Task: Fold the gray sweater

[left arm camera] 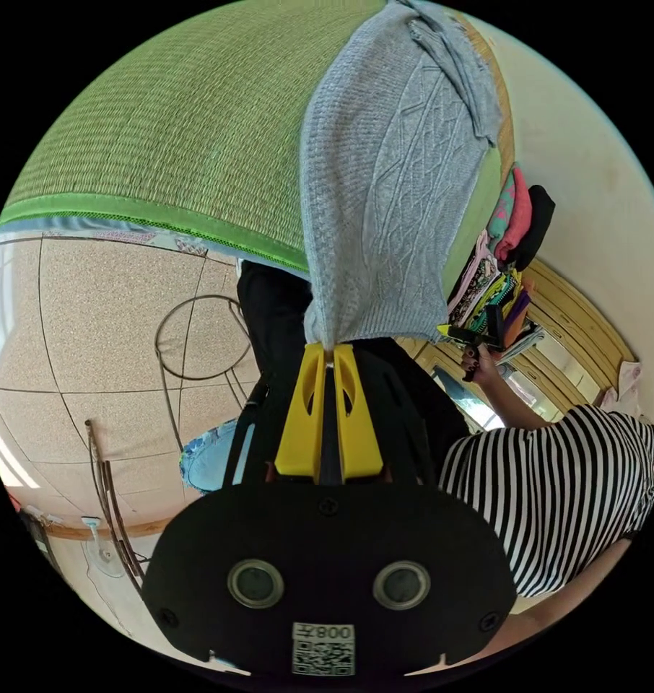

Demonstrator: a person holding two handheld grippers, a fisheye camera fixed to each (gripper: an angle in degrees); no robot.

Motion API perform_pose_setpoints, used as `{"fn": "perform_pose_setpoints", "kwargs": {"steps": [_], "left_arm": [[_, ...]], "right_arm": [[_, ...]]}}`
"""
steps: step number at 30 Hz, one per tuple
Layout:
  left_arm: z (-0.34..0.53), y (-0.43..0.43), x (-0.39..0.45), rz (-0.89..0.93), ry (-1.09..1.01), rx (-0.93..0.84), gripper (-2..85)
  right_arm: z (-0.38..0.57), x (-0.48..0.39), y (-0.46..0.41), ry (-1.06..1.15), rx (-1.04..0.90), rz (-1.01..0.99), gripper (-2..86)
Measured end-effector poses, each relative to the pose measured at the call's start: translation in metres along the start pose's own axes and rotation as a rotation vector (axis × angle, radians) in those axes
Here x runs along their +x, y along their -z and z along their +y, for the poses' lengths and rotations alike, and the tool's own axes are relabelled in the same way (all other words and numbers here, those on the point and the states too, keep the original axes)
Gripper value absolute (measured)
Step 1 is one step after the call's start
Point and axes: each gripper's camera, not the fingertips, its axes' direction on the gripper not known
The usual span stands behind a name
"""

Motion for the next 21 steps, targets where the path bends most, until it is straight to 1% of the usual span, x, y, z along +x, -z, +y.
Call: {"fn": "perform_pose_setpoints", "kwargs": {"steps": [13,21], "left_arm": [[0.021,0.033,0.008,0.111,-0.031,0.039,2.0],[0.019,0.065,0.011,0.172,-0.041,0.133,2.2]], "right_arm": [[-0.001,-0.013,0.048,0.065,0.046,-0.097,2.4],[-0.022,-0.033,0.087,0.124,0.128,-0.166,2.3]]}}
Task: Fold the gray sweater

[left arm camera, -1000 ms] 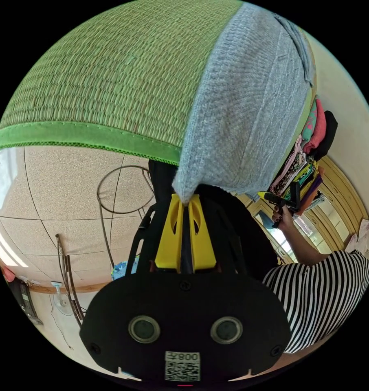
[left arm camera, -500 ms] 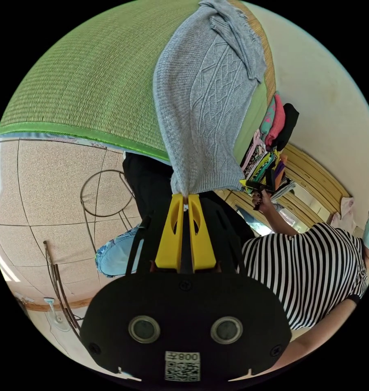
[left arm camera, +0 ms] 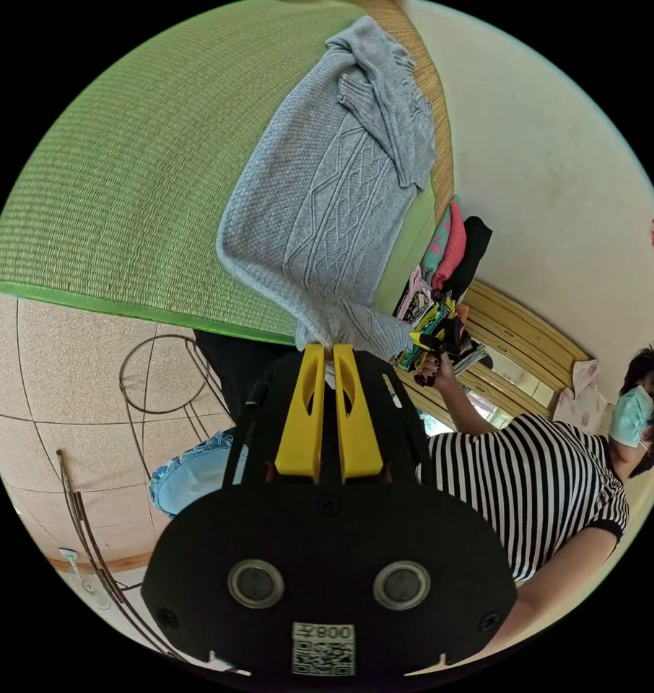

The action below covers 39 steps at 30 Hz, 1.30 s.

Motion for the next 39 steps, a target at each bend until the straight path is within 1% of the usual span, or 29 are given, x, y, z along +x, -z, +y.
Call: {"fn": "perform_pose_setpoints", "kwargs": {"steps": [7,14,21,25,29,32,36,39], "left_arm": [[-0.019,0.028,0.014,0.007,-0.038,0.058,2.1],[-0.029,0.049,0.02,0.026,-0.014,0.108,2.1],[-0.042,0.059,0.018,0.048,0.062,0.137,2.2],[-0.05,0.065,0.011,0.083,0.156,0.198,2.7],[-0.049,0.073,0.01,0.149,0.206,0.309,3.5],[-0.041,0.078,0.015,0.146,0.219,0.344,4.0],[-0.025,0.085,0.023,0.152,0.231,0.415,4.4],[-0.013,0.09,0.033,0.169,0.219,0.46,4.7]], "right_arm": [[-0.049,-0.026,0.03,0.064,0.054,-0.016,2.2],[-0.094,-0.042,0.043,0.079,0.057,-0.003,2.3],[-0.152,-0.042,0.041,0.011,0.031,-0.012,2.8],[-0.184,-0.035,0.039,-0.062,0.039,-0.055,3.9],[-0.195,-0.042,0.042,-0.078,0.062,-0.049,5.8],[-0.192,-0.051,0.05,-0.078,0.102,-0.054,6.9],[-0.18,-0.066,0.07,-0.075,0.221,-0.117,7.4],[-0.178,-0.086,0.072,-0.048,0.221,-0.081,7.4]]}}
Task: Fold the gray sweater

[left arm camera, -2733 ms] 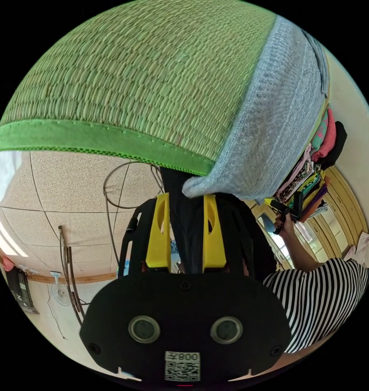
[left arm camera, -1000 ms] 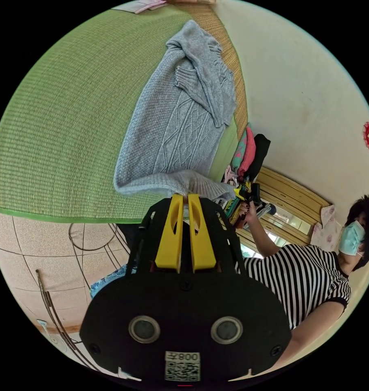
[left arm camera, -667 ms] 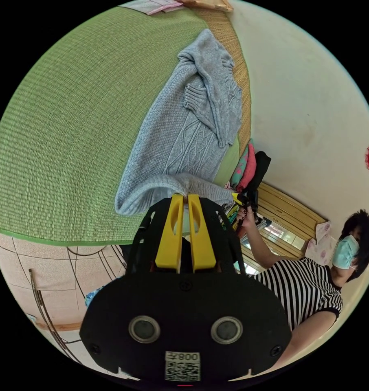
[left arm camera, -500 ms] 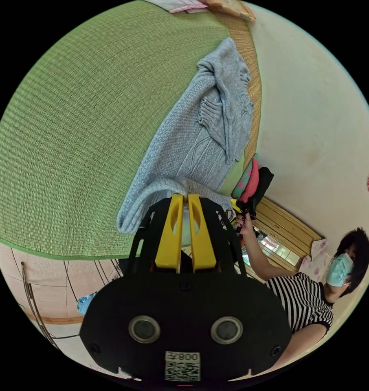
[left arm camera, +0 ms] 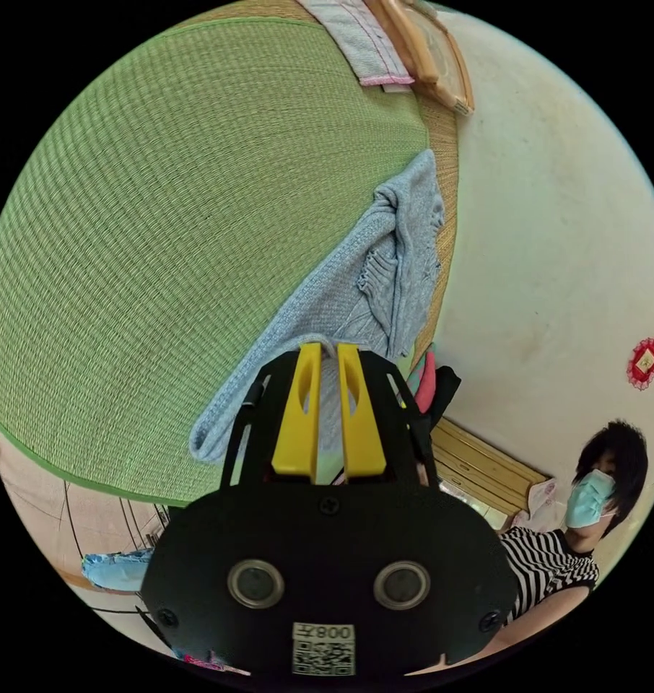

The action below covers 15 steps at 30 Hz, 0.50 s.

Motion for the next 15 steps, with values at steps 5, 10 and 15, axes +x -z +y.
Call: {"fn": "perform_pose_setpoints", "kwargs": {"steps": [5,10,15], "left_arm": [[0.018,0.014,0.017,0.046,-0.016,0.043,5.5],[0.026,0.029,0.03,0.096,-0.001,0.126,6.9],[0.032,0.03,0.069,-0.114,-0.099,0.09,6.9]], "right_arm": [[0.008,-0.048,-0.029,0.095,-0.082,0.165,7.4],[0.016,-0.102,-0.087,0.225,-0.224,0.365,8.4],[0.019,-0.138,-0.111,0.294,-0.221,0.547,8.3]]}}
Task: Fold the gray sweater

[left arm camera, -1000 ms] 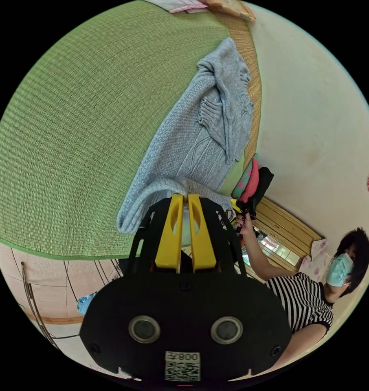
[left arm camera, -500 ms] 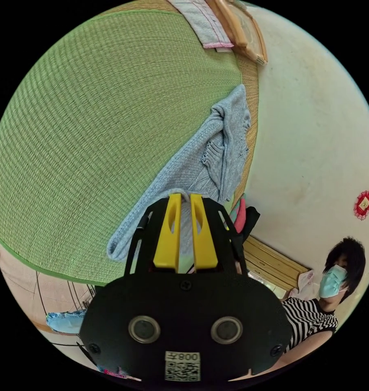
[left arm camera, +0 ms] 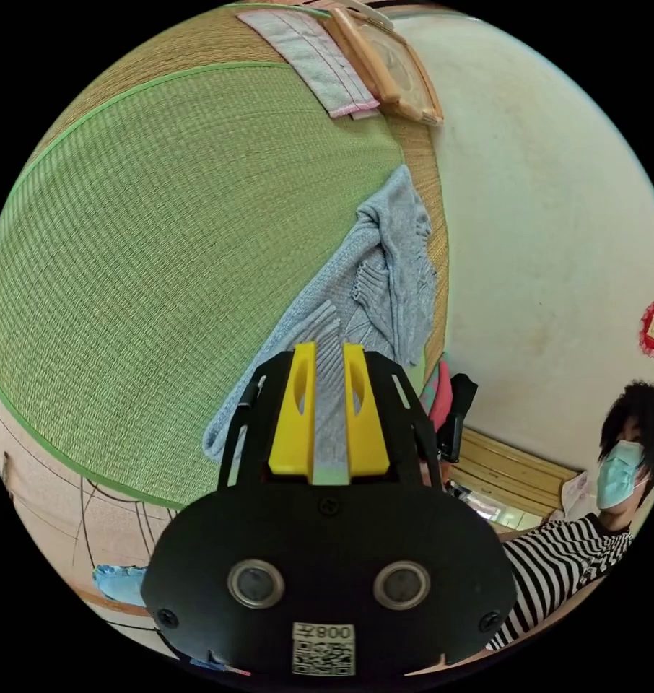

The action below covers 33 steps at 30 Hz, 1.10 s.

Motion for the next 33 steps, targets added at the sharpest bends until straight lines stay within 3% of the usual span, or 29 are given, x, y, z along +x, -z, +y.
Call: {"fn": "perform_pose_setpoints", "kwargs": {"steps": [4,9,15,22,33], "left_arm": [[-0.009,-0.034,0.047,-0.222,-0.169,-0.185,6.6],[-0.021,-0.063,0.083,-0.449,-0.295,-0.263,4.1],[-0.018,-0.048,0.097,-0.388,-0.299,-0.267,2.2],[-0.01,-0.024,0.121,-0.279,-0.321,-0.196,1.7],[-0.03,-0.041,0.115,-0.336,-0.271,-0.224,2.0]], "right_arm": [[-0.007,-0.022,0.008,0.005,0.024,0.151,7.9],[-0.014,-0.038,0.002,0.027,-0.005,0.26,6.5],[-0.014,-0.048,0.004,0.021,-0.007,0.262,4.9],[0.009,-0.043,0.034,-0.005,0.079,0.124,1.5],[0.016,-0.014,0.028,-0.099,0.103,0.059,0.8]]}}
